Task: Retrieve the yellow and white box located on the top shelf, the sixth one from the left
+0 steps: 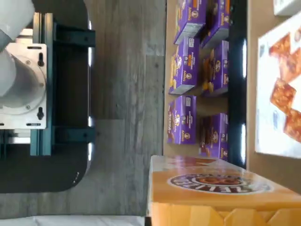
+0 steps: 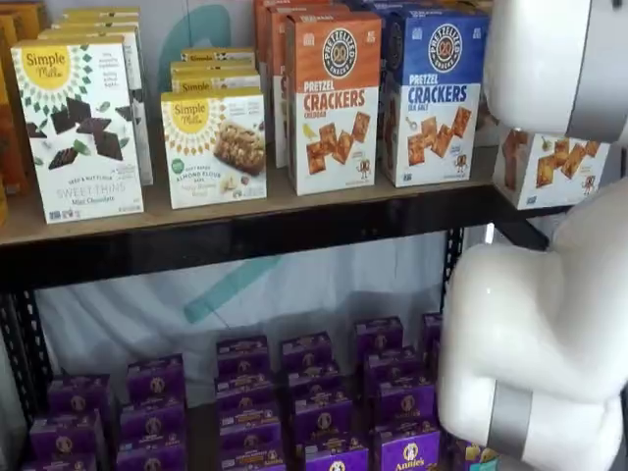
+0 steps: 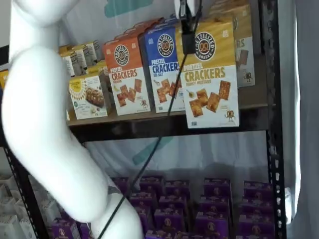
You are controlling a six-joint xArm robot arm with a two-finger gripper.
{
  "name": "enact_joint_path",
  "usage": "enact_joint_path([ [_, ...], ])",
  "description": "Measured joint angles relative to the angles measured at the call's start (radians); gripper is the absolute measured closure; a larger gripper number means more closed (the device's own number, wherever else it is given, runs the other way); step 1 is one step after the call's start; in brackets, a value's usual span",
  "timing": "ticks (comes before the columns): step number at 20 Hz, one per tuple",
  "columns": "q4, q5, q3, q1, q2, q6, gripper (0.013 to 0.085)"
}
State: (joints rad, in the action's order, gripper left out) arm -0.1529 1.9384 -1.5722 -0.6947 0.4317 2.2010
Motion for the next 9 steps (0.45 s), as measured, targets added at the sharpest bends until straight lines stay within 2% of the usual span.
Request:
enact_joint_path([
  [9,0.0,0.026,0.076,0.038,0.082,-0.04,0.041],
])
